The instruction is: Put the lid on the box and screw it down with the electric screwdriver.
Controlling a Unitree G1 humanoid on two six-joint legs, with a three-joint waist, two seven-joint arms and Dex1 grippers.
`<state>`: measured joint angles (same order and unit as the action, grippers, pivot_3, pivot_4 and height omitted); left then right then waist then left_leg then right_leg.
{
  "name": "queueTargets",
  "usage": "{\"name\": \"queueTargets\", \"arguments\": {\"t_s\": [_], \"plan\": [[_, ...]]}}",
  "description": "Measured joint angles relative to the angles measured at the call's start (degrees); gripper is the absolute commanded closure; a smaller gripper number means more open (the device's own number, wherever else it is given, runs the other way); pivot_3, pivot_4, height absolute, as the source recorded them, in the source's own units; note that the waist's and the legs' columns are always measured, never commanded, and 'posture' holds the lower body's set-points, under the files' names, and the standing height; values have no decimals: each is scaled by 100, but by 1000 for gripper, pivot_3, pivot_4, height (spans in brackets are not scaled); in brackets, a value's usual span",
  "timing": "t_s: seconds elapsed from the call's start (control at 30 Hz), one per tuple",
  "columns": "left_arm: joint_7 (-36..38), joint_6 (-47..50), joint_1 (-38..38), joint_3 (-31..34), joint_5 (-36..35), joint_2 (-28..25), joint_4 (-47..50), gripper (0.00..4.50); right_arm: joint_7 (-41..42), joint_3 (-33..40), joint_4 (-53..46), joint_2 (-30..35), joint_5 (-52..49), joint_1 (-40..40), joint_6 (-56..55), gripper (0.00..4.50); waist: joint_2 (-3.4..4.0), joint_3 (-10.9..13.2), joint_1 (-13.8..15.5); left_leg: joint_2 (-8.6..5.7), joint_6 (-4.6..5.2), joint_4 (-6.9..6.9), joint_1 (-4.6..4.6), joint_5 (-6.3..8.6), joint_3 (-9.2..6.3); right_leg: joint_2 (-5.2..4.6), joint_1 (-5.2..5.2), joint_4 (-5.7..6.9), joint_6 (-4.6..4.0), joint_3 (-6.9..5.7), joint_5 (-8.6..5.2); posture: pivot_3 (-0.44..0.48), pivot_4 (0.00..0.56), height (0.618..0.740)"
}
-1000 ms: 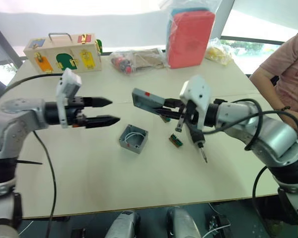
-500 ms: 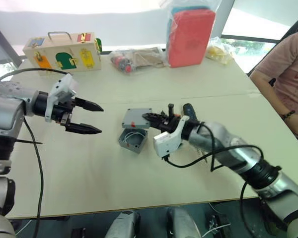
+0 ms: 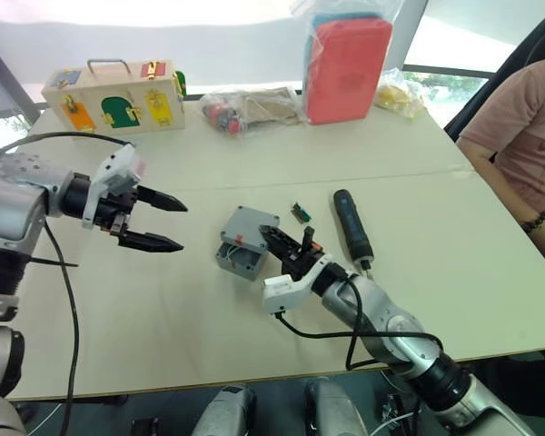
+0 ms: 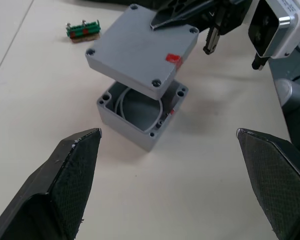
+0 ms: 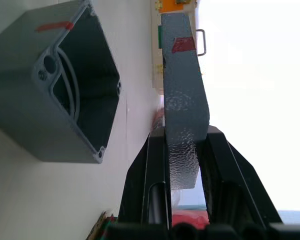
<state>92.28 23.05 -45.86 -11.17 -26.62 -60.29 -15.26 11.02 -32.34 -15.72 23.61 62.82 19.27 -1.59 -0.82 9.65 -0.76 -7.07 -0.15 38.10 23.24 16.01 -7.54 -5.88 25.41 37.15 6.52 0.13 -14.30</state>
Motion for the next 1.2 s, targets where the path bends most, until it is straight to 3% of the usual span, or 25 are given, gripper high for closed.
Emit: {"name": "queueTargets", "arguments": {"t_s": [0.33, 1.2], "plan": [[1, -143, -232, -214, 6, 158, -101, 58, -353, -452, 547, -446, 954, -75, -53, 4220, 0, 0, -29, -1, -1, -2, 0, -1, 0, 1, 4, 5, 0, 0, 0, 0, 150, 740], [2, -340, -212, -269, 216, 458, -49, 58, -997, -433, 1087, -461, 1073, -118, -28, 4220, 0, 0, -34, 0, -3, 0, -1, -2, 0, 1, 4, 4, 0, 0, 0, 0, 150, 740]]}}
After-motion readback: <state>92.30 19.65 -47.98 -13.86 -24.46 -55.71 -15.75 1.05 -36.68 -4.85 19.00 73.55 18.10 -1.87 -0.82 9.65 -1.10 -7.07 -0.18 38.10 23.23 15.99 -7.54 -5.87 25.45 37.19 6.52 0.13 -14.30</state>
